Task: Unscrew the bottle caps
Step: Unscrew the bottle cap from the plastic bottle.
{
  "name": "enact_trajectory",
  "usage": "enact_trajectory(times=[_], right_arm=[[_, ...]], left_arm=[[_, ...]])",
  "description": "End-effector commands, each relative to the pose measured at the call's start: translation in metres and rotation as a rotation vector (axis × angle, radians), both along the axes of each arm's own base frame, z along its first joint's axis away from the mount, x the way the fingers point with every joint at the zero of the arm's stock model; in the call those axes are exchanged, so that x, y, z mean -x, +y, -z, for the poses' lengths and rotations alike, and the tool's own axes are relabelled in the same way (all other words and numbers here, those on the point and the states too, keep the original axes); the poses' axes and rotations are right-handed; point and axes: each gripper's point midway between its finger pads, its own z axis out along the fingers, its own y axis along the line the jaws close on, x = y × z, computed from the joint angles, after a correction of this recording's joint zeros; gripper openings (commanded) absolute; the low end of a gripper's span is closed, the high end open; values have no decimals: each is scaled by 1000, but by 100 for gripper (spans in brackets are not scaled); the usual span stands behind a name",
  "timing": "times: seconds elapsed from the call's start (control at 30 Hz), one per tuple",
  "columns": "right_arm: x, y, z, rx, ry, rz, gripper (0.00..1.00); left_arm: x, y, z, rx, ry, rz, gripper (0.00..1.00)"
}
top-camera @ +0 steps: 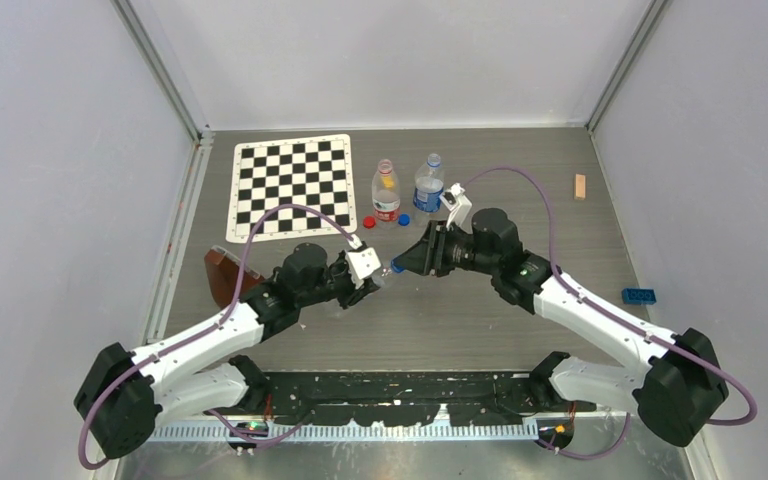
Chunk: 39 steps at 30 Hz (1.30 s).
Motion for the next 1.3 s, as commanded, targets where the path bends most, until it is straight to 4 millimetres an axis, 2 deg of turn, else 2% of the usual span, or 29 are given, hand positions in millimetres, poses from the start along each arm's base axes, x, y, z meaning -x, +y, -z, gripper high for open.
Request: enact_trajectory(times=[0.0,0.07,0.2,0.37,0.57,0.83,0.93,0.97,1.03,1.07,1.13,1.27], right_arm=[[-5,9,-23,-43,-68,-39,21],[-2,12,-23,-47,-76,-72,15],[11,15,-18,-56,-112,-159,4],[31,10,-3,-25,-183,-277,1],[54,3,6,-23,-257,-393,1],[64,-2,8,-33,-332,-424,1],[62,-4,4,-36,-355,-407,1],[59,-4,2,-34,-361,-383,4],[50,-6,-2,-23,-364,-324,24],[44,-8,-1,-7,-358,-280,41],[35,-11,-7,5,-337,-214,52],[23,-17,-21,8,-297,-111,60]], left_arm=[[-5,-10,-19,50,-54,17,0],[-1,-12,-19,54,-33,36,0],[20,-24,-21,58,70,151,0],[49,-41,-28,123,188,358,0],[82,-46,-37,166,317,560,1],[91,-49,-45,204,339,629,1],[84,-49,-40,187,338,583,1],[78,-49,-36,171,333,543,1],[65,-47,-28,138,319,465,1],[60,-46,-23,120,317,429,0],[51,-43,-17,92,303,373,0],[33,-36,-10,52,246,272,0]])
